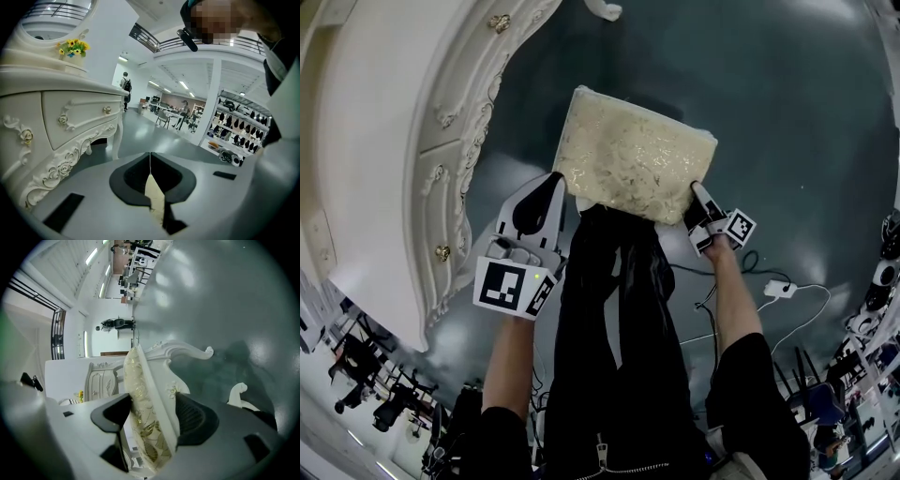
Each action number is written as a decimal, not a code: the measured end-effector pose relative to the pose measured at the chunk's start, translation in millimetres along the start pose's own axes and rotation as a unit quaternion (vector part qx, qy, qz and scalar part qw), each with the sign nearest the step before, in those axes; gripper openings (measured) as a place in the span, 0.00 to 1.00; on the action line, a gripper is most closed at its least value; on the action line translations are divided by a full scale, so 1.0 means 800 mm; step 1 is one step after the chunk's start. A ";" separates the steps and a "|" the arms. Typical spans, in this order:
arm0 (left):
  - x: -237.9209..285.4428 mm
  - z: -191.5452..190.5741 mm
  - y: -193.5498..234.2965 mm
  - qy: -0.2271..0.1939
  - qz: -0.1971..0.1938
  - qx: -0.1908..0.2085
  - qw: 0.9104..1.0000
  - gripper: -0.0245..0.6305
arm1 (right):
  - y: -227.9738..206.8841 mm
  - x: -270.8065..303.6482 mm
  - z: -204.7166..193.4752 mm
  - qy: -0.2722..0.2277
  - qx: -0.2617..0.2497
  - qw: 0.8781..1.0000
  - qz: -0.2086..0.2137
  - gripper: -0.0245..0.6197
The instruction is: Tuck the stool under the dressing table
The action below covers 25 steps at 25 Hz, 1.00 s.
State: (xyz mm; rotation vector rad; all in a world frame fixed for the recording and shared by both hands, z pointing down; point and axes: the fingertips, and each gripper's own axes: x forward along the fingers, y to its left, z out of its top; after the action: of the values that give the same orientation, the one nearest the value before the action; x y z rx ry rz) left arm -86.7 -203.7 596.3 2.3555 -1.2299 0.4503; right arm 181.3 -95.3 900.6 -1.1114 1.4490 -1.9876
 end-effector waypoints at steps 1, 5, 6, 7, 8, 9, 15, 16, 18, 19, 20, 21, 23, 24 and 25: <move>-0.001 0.000 0.003 -0.001 0.002 -0.001 1.000 0.07 | 0.000 0.002 -0.001 0.002 -0.001 1.000 -0.001 0.51; -0.008 -0.001 0.012 -0.003 0.008 -0.003 1.000 0.07 | 0.010 0.030 -0.017 0.021 -0.003 1.000 0.007 0.51; -0.011 -0.002 0.014 -0.004 0.010 -0.003 1.000 0.07 | 0.013 0.040 -0.021 0.025 -0.003 1.000 0.009 0.51; -0.014 -0.003 0.016 -0.005 0.012 -0.004 1.000 0.07 | 0.015 0.050 -0.026 0.031 -0.005 0.999 0.010 0.51; -0.018 -0.004 0.018 -0.006 0.014 -0.004 1.000 0.07 | 0.017 0.062 -0.031 0.036 -0.007 0.999 0.012 0.51; -0.021 -0.005 0.022 -0.007 0.017 -0.004 1.000 0.07 | 0.020 0.074 -0.037 0.040 -0.008 0.999 0.013 0.51; -0.047 -0.009 0.050 -0.010 0.034 -0.006 0.999 0.07 | 0.045 0.147 -0.070 0.063 0.001 0.998 0.028 0.49; -0.050 -0.010 0.054 -0.011 0.037 -0.005 0.999 0.07 | 0.050 0.158 -0.075 0.067 0.001 0.997 0.031 0.48; -0.058 -0.011 0.064 -0.014 0.046 -0.007 0.999 0.07 | 0.058 0.181 -0.084 0.075 -0.002 0.997 0.038 0.47; -0.062 -0.012 0.068 -0.016 0.050 -0.009 0.999 0.07 | 0.062 0.192 -0.089 0.079 -0.004 0.996 0.042 0.46; -0.066 -0.014 0.072 -0.017 0.055 -0.011 0.998 0.07 | 0.066 0.202 -0.093 0.083 -0.006 0.995 0.047 0.44; -0.070 -0.016 0.076 -0.018 0.059 -0.013 0.998 0.07 | 0.071 0.212 -0.098 0.088 -0.009 0.995 0.053 0.41; -0.075 -0.022 0.081 -0.020 0.065 -0.017 0.998 0.07 | 0.080 0.231 -0.107 0.100 -0.018 0.993 0.061 0.35; -0.076 -0.024 0.082 -0.021 0.068 -0.019 0.997 0.07 | 0.084 0.240 -0.112 0.106 -0.022 0.992 0.062 0.35; -0.078 -0.027 0.083 -0.022 0.071 -0.022 0.997 0.07 | 0.088 0.249 -0.116 0.112 -0.023 0.991 0.062 0.35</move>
State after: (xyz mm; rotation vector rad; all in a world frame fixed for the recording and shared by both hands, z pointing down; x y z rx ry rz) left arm -177.9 -183.3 600.2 2.2615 -1.4186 0.4130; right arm -17.2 -213.7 892.2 -0.8141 1.6425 -2.0503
